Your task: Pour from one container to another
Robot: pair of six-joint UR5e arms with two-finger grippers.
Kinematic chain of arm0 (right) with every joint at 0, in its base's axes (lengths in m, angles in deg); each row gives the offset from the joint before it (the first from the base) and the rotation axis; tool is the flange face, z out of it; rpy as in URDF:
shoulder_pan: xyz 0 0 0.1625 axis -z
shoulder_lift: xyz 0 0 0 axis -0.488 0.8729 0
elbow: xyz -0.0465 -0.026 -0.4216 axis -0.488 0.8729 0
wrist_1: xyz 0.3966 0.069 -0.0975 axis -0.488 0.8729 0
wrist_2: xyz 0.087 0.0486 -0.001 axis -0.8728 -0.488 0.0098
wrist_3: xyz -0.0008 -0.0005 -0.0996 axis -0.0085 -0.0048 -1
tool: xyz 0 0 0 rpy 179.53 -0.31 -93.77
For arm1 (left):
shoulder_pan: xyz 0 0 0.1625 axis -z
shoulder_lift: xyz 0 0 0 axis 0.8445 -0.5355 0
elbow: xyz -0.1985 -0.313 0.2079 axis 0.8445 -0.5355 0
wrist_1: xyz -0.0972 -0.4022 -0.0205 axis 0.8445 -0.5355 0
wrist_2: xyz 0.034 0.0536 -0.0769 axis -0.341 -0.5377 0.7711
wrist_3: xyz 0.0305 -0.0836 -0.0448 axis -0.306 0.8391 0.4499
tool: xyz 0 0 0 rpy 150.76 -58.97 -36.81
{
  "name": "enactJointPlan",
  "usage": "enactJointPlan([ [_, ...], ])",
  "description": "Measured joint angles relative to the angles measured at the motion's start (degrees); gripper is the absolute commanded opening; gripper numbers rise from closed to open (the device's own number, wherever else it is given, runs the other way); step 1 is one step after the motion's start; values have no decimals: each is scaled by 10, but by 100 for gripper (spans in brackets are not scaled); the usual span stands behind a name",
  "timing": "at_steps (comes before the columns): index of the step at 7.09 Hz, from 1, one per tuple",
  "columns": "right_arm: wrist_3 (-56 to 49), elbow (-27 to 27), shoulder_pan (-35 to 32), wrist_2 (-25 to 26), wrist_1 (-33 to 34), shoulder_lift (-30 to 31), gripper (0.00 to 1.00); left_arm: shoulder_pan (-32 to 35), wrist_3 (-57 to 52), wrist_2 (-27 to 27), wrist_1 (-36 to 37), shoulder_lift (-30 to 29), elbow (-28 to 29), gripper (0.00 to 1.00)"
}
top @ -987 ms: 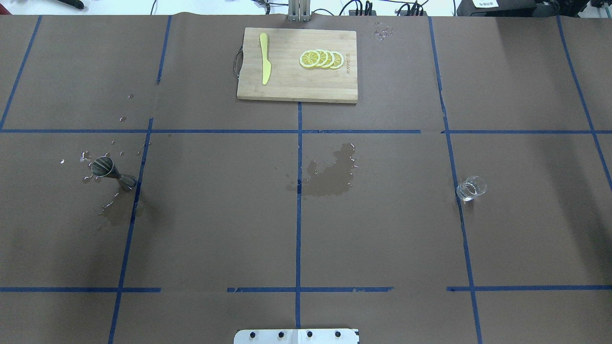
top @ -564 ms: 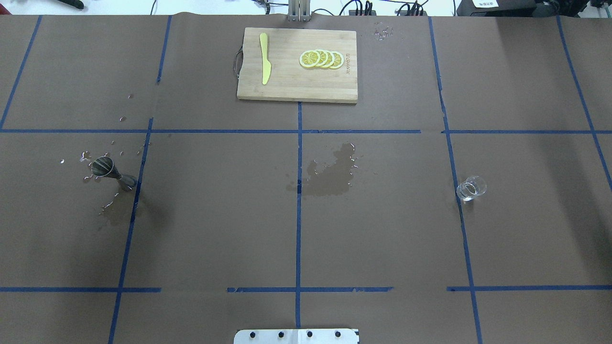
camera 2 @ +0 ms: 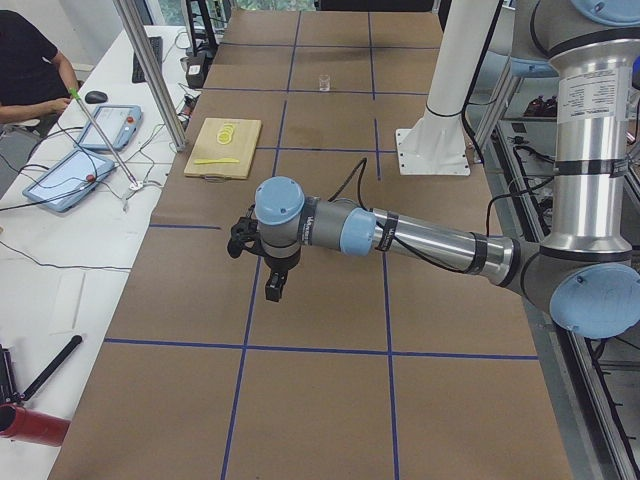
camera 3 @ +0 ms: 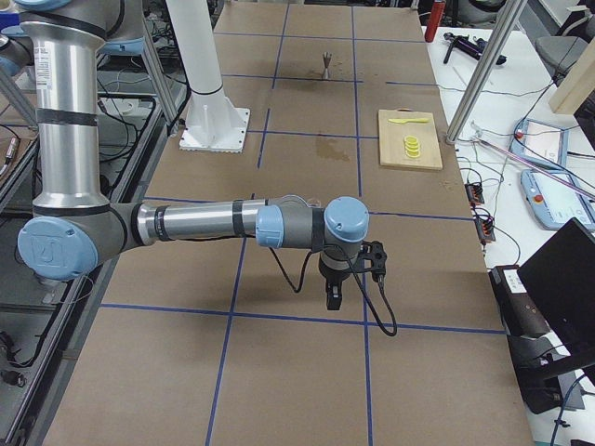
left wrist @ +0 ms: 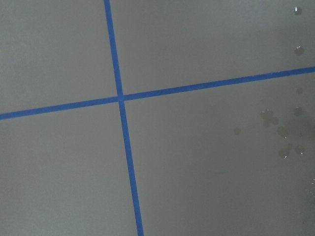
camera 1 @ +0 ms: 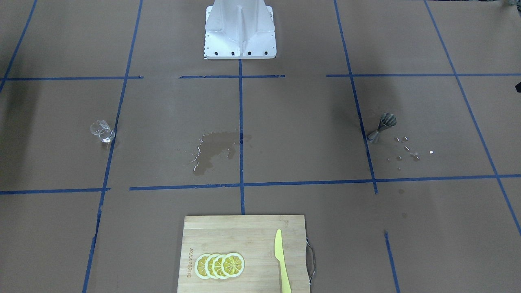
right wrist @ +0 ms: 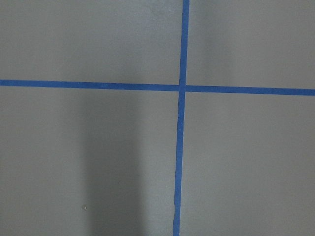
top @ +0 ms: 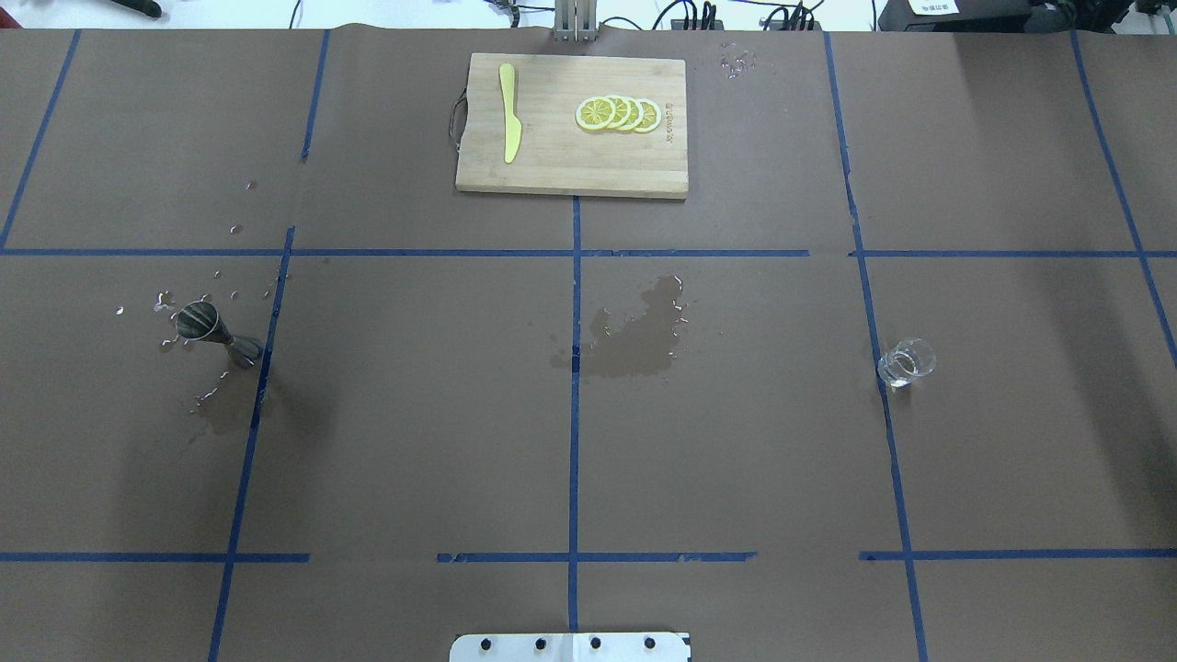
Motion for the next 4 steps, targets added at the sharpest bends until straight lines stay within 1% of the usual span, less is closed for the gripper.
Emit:
enactJointPlan([
  [1,2,0,0,0,0,0,100,-1,2,24,-49,8,3,100],
  [2,3,0,0,-1,0,0,100,-5,19,32,-126,12,12,100],
  [3,3,2,0,-2,1,0,100,-22,74,32,-207,13,20,100],
  [4,3,2,0,-3,1,1,100,-56,146,14,-286,13,28,100],
])
